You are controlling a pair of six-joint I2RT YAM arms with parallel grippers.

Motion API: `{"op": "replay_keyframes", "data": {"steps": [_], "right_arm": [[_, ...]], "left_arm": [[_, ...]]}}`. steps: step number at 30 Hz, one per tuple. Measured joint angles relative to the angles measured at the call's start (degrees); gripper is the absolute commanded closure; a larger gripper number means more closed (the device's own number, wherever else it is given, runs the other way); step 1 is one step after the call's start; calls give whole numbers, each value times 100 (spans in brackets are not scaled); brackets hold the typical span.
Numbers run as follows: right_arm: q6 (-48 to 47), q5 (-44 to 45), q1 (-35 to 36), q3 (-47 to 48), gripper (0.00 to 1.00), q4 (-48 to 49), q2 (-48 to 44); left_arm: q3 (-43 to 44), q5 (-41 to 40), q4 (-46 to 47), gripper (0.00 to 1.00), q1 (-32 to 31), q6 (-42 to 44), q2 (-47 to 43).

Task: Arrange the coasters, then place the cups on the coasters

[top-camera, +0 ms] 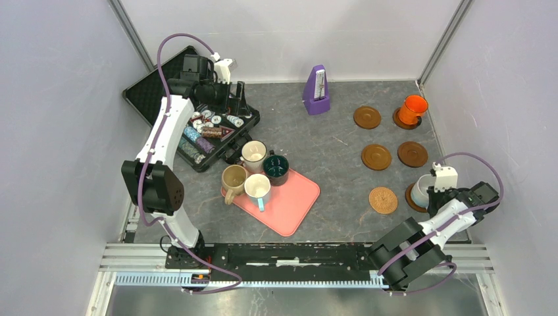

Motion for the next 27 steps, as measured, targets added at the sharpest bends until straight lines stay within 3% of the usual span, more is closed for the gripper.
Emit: {"op": "replay_keyframes", "data": {"steps": [14,18,27], "right_arm": [[0,-118,-98,-197,89,376,61],[2,-173,-98,-203,75,459,109],[-70,-264,-105,-219,52,505,120]], "left_arm": [[0,-33,-2,0,0,0,0],[0,-35,-2,0,0,-2,0],[0,-59,-2,0,0,0,0]]}}
